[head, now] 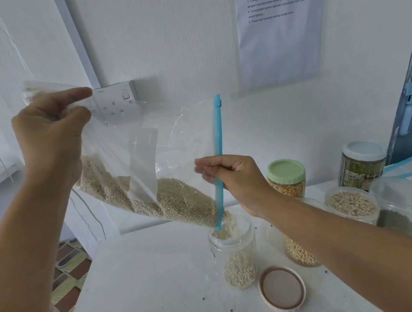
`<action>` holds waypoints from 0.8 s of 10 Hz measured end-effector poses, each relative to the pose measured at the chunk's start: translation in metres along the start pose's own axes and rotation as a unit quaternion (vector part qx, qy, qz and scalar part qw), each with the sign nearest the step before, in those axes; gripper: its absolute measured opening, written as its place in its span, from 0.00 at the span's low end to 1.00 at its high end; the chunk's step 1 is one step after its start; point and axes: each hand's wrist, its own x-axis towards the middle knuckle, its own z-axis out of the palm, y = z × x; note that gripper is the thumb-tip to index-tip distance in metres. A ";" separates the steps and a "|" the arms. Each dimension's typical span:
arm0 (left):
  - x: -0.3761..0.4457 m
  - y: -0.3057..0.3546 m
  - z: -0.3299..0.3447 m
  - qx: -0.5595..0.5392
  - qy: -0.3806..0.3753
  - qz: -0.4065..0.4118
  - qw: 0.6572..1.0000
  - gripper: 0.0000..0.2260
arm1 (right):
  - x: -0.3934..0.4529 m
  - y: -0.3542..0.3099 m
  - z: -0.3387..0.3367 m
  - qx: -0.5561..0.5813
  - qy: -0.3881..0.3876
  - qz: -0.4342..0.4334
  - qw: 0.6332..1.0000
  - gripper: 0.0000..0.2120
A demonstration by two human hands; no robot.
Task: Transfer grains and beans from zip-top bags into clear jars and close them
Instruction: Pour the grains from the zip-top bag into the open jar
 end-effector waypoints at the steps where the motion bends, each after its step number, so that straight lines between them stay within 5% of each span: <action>1: 0.001 -0.001 -0.001 0.005 0.005 -0.005 1.000 0.19 | 0.000 0.001 0.001 -0.005 -0.001 -0.002 1.000 0.13; 8: 0.008 -0.003 0.001 0.012 0.005 0.004 1.000 0.18 | 0.004 0.001 0.000 0.005 -0.002 -0.004 1.000 0.13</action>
